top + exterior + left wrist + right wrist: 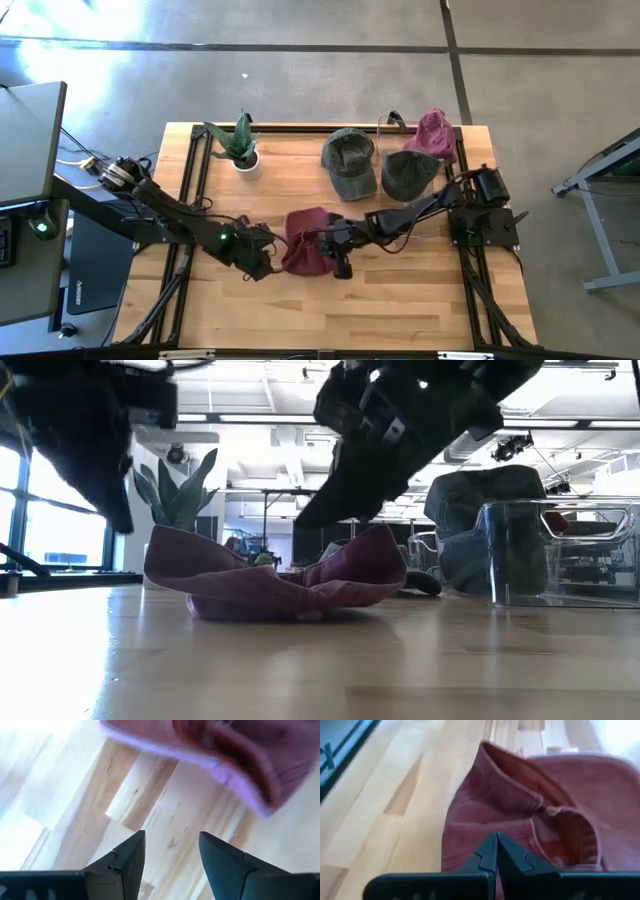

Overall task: Pick & Place hat
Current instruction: Put the red cap into the top transparent bin

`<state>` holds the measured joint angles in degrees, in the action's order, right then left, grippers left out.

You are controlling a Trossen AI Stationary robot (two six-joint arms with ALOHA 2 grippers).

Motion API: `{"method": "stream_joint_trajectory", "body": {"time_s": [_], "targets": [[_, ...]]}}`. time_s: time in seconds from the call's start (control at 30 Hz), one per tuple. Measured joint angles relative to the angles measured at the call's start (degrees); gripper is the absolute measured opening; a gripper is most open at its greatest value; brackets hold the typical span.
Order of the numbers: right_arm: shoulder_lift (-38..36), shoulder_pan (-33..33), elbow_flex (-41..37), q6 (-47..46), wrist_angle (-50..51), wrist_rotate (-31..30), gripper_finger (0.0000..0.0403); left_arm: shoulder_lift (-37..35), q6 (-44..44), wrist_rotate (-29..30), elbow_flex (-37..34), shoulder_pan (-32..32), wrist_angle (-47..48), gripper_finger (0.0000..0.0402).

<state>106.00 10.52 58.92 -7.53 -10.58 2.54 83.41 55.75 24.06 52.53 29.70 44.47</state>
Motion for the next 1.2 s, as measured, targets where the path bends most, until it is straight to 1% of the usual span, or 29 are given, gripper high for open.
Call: {"method": "stream_joint_trajectory", "body": {"time_s": [0.1, 0.2, 0.4, 0.47, 0.57, 0.63, 0.7, 0.83, 0.93, 1.0, 1.1, 1.2], "targets": [[2.0, 0.0, 2.1, 0.0, 2.0, -0.1, 0.0002, 1.1, -0.4, 0.3, -2.1, -0.3, -2.2, 0.0182], [4.2, 0.0, 5.6, 0.0, 5.3, -1.1, 0.0002, 2.8, -5.3, -0.3, -3.9, -1.3, -9.1, 0.0182], [10.9, 0.0, 11.3, 0.5, 8.5, -1.3, 0.0002, 4.4, -12.9, -0.3, -5.2, -2.8, -16.8, 0.0182], [13.1, 0.0, 13.1, 0.7, 9.7, -3.6, 0.0002, 5.2, -14.9, -0.8, -5.2, -2.9, -19.6, 0.0182], [14.7, 0.0, 15.4, 0.6, 13.5, -9.9, 0.0002, 5.0, -18.1, -0.4, -5.2, -2.7, -23.3, 0.0182], [14.9, 0.0, 16.6, 0.5, 15.6, -13.2, 0.0001, 5.0, -19.8, -0.1, -5.2, -2.7, -25.9, 0.0182], [14.8, 0.0, 16.6, 0.5, 16.7, -14.0, 0.0001, 5.0, -21.1, 0.9, -4.8, -2.7, -27.5, 0.0182], [14.6, -0.1, 16.6, 1.5, 17.6, -10.1, 0.0004, 4.1, -21.4, 3.2, -3.8, -2.6, -27.8, 0.0182], [14.6, 0.0, 16.6, 3.4, 19.9, -7.6, 0.0002, 4.2, -21.2, 4.4, -3.8, -2.2, -27.2, 0.0182], [13.5, 0.2, 16.6, 3.9, 22.6, -6.9, 0.0001, 4.2, -21.0, 5.3, -3.8, -1.9, -27.1, 0.0182], [11.0, 0.8, 16.5, 3.7, 26.3, -8.1, 0.0003, 4.1, -20.8, 6.4, -3.8, -1.4, -26.1, 0.0182], [7.9, 1.8, 16.4, 3.7, 28.7, -12.2, 0.0001, 4.1, -21.2, 6.4, -3.8, -1.4, -26.0, 0.0182]]}}
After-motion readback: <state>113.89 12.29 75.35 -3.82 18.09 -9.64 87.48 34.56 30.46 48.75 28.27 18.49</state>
